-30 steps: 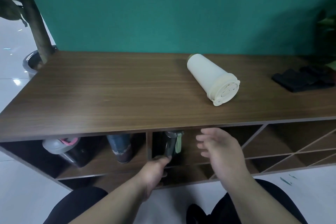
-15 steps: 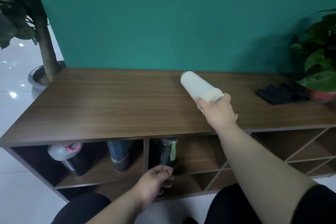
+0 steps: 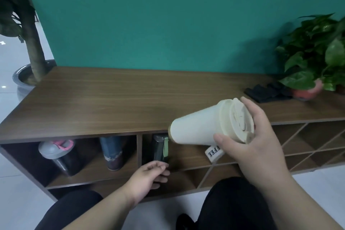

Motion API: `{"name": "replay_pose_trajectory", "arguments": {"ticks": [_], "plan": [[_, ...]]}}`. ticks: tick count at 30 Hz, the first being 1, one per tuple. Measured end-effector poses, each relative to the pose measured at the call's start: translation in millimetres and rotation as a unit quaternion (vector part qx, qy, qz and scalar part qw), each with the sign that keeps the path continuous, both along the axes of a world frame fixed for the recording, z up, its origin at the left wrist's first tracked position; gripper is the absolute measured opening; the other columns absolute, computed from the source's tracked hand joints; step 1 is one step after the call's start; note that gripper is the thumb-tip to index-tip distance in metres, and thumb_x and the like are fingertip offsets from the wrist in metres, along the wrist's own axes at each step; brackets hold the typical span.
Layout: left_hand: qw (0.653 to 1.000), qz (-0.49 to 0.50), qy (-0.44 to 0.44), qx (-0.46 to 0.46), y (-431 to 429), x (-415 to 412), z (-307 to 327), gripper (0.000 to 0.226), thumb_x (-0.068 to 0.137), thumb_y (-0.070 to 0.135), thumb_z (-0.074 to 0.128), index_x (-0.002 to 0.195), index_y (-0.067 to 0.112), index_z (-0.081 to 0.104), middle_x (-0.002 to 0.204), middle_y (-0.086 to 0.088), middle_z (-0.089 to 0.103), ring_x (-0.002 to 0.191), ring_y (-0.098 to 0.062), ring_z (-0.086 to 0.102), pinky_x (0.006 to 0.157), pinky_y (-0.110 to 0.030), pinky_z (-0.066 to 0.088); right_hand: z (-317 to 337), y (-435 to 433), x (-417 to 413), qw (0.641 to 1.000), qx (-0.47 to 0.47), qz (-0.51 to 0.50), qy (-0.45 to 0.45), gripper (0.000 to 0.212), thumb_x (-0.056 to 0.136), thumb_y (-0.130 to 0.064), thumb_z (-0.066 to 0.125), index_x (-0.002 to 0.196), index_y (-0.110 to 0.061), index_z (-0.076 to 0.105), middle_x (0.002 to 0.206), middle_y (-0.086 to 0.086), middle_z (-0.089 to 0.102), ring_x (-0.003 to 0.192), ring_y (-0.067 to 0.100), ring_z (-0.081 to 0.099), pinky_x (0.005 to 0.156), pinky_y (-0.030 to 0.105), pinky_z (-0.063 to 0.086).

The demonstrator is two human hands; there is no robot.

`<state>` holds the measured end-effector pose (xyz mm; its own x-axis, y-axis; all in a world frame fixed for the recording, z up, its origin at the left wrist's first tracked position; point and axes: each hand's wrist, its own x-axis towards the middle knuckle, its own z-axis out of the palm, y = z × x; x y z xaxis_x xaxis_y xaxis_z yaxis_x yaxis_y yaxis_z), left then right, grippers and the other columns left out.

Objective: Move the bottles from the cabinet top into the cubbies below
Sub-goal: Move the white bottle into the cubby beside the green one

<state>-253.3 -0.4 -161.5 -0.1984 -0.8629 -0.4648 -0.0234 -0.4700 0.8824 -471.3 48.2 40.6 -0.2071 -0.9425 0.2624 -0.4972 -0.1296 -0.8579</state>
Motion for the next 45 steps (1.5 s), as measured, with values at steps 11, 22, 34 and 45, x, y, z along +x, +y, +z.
{"name": "replay_pose_trajectory", "arguments": {"ticks": [11,22,34,45], "plan": [[0.998,-0.047,-0.040,0.029,11,-28,-7,0.016,0.102,0.030,0.054,0.113,0.031,0.066,0.123,-0.001,0.071,0.095,-0.016,0.069,0.079,-0.027,0.048,-106,-44,-8,0.962,0.231,-0.026,0.142,0.107,0.062,-0.053,0.081,0.151,-0.025,0.029,0.141,-0.004,0.046,0.121,0.018,0.055,0.091,0.033,0.045],[0.994,0.035,0.035,0.095,-41,-91,-24,0.056,0.097,0.047,0.055,0.150,0.039,0.043,0.153,0.007,0.050,0.138,-0.022,0.050,0.102,-0.040,0.045,-164,-136,-23,0.946,0.278,-0.010,0.167,0.087,0.063,-0.049,0.084,0.132,-0.015,0.044,0.130,0.002,0.049,0.111,0.023,0.059,0.085,0.038,0.053],[0.991,0.092,-0.002,0.099,-99,-131,-32,0.062,0.095,0.062,0.043,0.152,0.036,0.041,0.151,0.004,0.054,0.133,-0.023,0.056,0.114,-0.045,0.040,-178,-167,-32,0.950,0.281,0.004,0.135,0.078,0.063,-0.043,0.082,0.131,-0.019,0.053,0.136,0.000,0.046,0.108,0.017,0.059,0.074,0.022,0.042],[0.987,0.107,0.022,0.120,-98,-138,-30,0.052,0.097,0.061,0.040,0.140,0.038,0.057,0.131,0.006,0.069,0.104,-0.014,0.069,0.104,-0.047,0.046,-181,-166,-38,0.951,0.306,0.031,0.011,0.074,0.065,-0.016,0.076,0.134,-0.020,0.048,0.132,-0.004,0.046,0.113,0.017,0.055,0.084,0.026,0.041]]}}
